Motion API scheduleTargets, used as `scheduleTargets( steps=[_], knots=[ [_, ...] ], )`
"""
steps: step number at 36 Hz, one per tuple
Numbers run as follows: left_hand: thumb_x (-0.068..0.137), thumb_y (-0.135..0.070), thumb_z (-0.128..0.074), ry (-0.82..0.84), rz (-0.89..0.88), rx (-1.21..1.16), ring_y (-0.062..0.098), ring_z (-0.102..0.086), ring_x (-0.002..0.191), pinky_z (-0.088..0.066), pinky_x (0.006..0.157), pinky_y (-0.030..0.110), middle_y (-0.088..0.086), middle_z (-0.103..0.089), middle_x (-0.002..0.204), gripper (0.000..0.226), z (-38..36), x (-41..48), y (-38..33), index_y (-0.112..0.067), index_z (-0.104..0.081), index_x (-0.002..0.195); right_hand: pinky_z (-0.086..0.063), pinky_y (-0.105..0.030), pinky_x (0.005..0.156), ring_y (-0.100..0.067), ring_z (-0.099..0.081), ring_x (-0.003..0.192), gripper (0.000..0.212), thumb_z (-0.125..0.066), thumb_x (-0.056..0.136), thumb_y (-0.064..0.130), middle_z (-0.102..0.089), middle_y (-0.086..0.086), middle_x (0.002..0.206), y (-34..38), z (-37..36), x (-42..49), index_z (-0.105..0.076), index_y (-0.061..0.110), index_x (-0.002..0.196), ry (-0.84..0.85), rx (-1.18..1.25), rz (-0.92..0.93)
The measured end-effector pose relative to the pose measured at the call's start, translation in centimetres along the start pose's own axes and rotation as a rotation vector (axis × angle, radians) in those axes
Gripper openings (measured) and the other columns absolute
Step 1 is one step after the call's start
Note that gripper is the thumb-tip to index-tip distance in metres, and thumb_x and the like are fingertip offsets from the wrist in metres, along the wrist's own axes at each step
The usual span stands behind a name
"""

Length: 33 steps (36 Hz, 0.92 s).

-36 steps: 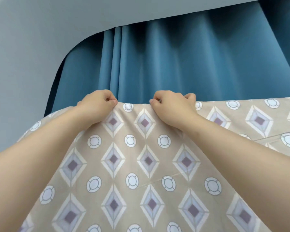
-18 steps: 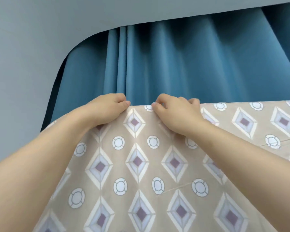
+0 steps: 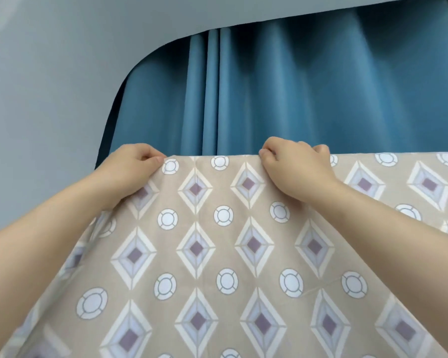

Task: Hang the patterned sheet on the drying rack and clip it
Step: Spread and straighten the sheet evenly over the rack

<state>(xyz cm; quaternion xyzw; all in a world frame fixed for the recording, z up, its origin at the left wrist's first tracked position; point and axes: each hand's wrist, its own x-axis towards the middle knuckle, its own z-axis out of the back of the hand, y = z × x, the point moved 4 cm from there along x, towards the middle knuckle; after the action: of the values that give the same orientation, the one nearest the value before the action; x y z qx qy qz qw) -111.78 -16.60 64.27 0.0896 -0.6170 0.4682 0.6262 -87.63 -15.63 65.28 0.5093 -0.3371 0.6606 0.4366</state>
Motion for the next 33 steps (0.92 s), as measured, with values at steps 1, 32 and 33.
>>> scheduleTargets(
  steps=[1, 32, 33],
  knots=[
    [0.094, -0.025, -0.05, 0.013, 0.018, -0.027, 0.018, -0.056, 0.065, -0.046, 0.059, 0.025, -0.004, -0.064, 0.082, 0.019, 0.2, 0.1, -0.1, -0.025, -0.064, 0.081, -0.02, -0.036, 0.08, -0.025, -0.051, 0.094, 0.032, -0.025, 0.098, 0.027, -0.064, 0.001, 0.092, 0.2, 0.0, 0.1, -0.056, 0.018, 0.098, 0.011, 0.014, 0.009],
    [0.097, -0.01, -0.041, 0.221, 0.164, -0.037, 0.012, -0.06, 0.073, -0.051, 0.069, 0.024, -0.001, -0.068, 0.086, 0.029, 3.2, -1.0, 2.5, -0.021, -0.066, 0.088, -0.022, -0.037, 0.079, -0.026, -0.048, 0.094, 0.029, -0.024, 0.098, 0.03, -0.061, -0.002, 0.101, 5.2, -1.7, 0.3, -0.05, 0.019, 0.106, 0.107, -0.078, 0.082],
    [0.097, -0.012, -0.041, 0.241, 0.197, -0.017, 0.012, -0.06, 0.072, -0.05, 0.071, 0.026, -0.001, -0.068, 0.085, 0.028, 3.4, -1.2, 3.0, -0.02, -0.066, 0.089, -0.022, -0.037, 0.08, -0.026, -0.049, 0.097, 0.03, -0.025, 0.098, 0.031, -0.062, -0.002, 0.103, 5.3, -1.7, 0.3, -0.051, 0.02, 0.108, 0.102, -0.066, 0.077]
  ],
)
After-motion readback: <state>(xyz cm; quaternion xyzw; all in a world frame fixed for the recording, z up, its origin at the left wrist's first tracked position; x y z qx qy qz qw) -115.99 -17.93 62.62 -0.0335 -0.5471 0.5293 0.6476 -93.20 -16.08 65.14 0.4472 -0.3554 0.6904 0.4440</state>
